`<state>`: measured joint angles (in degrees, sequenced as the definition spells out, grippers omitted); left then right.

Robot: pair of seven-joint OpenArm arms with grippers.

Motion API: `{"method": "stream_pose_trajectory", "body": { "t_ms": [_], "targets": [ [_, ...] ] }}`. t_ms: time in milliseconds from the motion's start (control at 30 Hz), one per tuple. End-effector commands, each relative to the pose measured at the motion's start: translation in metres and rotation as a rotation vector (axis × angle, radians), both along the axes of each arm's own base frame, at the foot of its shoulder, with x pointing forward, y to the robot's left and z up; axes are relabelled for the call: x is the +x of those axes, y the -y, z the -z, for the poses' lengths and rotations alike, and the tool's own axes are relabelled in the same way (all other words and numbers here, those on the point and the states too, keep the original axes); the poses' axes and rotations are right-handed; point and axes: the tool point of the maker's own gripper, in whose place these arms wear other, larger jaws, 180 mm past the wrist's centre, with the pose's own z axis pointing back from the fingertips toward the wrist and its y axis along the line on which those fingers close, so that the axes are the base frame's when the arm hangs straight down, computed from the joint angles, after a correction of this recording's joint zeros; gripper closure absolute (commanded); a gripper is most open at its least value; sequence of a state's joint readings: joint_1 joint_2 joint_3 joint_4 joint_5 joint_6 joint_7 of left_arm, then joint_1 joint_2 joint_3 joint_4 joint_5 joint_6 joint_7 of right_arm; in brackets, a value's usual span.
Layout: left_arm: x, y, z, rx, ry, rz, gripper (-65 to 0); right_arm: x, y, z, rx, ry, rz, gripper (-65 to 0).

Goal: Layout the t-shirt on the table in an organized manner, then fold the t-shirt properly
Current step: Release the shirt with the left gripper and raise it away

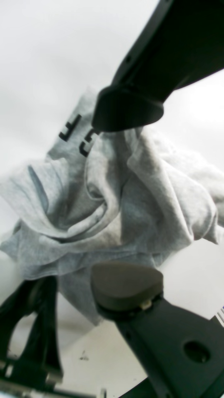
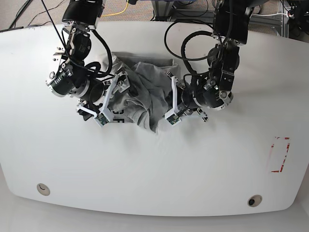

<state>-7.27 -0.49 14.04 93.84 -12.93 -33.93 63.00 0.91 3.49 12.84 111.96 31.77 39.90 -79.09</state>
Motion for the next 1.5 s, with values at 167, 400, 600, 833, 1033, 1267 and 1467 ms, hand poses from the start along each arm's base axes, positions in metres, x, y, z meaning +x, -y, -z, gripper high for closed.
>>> {"method": "stream_pose_trajectory", "body": {
  "t_ms": [167, 400, 600, 833, 1033, 1267, 1467],
  "targets": [
    [0.029, -0.028, -0.049, -0.057, 0.152, -0.110, -10.0, 0.012, -0.023, -0.009, 0.002, 0.039, -0.100, -63.6],
    [0.048, -0.093, -0.067, -0.074, 0.205, -0.324, -10.0, 0.014, -0.027, 0.002, 0.019, 0.003, -0.107, -63.4],
    [0.054, -0.148, -0.073, -0.083, 0.225, -0.495, -10.0, 0.015, -0.024, 0.012, 0.040, -0.018, -0.096, -55.8],
    [0.051, -0.188, -0.077, -0.049, 0.244, -0.582, -10.1, 0.014, -0.021, 0.014, 0.035, -0.025, -0.097, -22.0],
    [0.048, -0.198, -0.074, -0.022, 0.241, -0.587, -10.1, 0.014, -0.021, 0.012, 0.033, -0.018, -0.099, 0.0],
    [0.039, -0.199, -0.065, -0.013, 0.215, -0.589, -10.1, 0.008, -0.032, -0.012, 0.023, 0.055, -0.119, -1.1],
    [0.039, -0.199, -0.064, -0.011, 0.212, -0.589, -10.1, -0.005, -0.054, -0.020, 0.034, 0.061, -0.162, -1.1]
  ]
}}
